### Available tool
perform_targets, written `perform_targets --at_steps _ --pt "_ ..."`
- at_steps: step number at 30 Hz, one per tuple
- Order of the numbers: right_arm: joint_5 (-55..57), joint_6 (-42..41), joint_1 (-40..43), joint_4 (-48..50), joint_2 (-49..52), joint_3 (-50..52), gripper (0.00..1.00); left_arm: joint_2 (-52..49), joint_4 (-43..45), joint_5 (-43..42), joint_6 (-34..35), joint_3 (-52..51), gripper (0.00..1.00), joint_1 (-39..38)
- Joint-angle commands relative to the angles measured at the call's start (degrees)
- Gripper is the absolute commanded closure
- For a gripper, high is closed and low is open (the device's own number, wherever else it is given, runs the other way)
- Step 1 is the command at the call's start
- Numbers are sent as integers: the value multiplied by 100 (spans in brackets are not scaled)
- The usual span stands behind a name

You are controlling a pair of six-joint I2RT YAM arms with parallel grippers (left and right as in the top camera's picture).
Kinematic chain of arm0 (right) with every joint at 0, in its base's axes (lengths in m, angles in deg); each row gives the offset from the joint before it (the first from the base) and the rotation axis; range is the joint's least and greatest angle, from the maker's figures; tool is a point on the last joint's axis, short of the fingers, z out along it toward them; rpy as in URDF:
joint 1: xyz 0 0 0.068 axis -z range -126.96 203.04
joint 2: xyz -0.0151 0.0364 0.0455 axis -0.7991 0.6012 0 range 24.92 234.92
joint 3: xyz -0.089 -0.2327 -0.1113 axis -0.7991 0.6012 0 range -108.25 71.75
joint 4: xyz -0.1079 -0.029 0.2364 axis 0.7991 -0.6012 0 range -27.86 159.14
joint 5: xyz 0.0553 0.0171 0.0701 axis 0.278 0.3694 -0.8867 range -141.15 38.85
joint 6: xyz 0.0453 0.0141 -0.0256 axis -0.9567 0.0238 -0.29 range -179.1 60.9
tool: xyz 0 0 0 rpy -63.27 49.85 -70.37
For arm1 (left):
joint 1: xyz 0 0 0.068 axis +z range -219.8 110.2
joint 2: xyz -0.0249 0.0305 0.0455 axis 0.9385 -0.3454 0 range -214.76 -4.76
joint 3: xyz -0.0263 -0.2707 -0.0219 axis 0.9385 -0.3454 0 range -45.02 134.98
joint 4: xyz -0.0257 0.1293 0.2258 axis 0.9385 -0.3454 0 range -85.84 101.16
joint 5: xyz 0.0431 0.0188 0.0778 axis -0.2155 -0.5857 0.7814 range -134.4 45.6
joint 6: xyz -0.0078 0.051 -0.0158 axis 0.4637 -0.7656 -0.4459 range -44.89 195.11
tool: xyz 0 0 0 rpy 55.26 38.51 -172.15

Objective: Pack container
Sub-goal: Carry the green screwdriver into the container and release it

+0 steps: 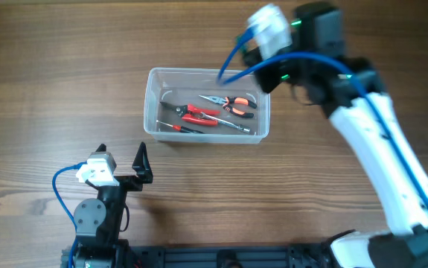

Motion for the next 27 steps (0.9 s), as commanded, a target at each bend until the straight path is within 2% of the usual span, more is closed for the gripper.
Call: perform_targets --at_steps 1,3,8,13,14,15,16,21,25,27 --pt "-166 1843 -286 17 708 144 96 26 2 15 70 -33 0 33" --pt "-57 2177 -304 144 1163 144 96 26 2 15 70 -33 0 33" --pt "-33 2159 -313 330 1897 144 95 26 2 15 70 -33 0 33" --pt "-44 2144 -332 361 2227 144 94 26 2 15 70 -33 0 33" --pt "-42 2096 -332 367 2238 144 62 26 2 15 70 -33 0 33" --pt "-33 1996 -332 385 2238 144 43 26 2 15 70 -33 0 33" --pt "-11 1814 -332 431 2218 140 0 26 2 15 70 -33 0 33" --pt "328 649 -330 481 1805 -17 0 26 2 15 70 -35 0 33" --pt "365 -195 -332 361 1060 -273 0 26 2 15 70 -33 0 33" --pt "365 -940 -332 332 555 -393 0 26 2 15 70 -35 0 33"
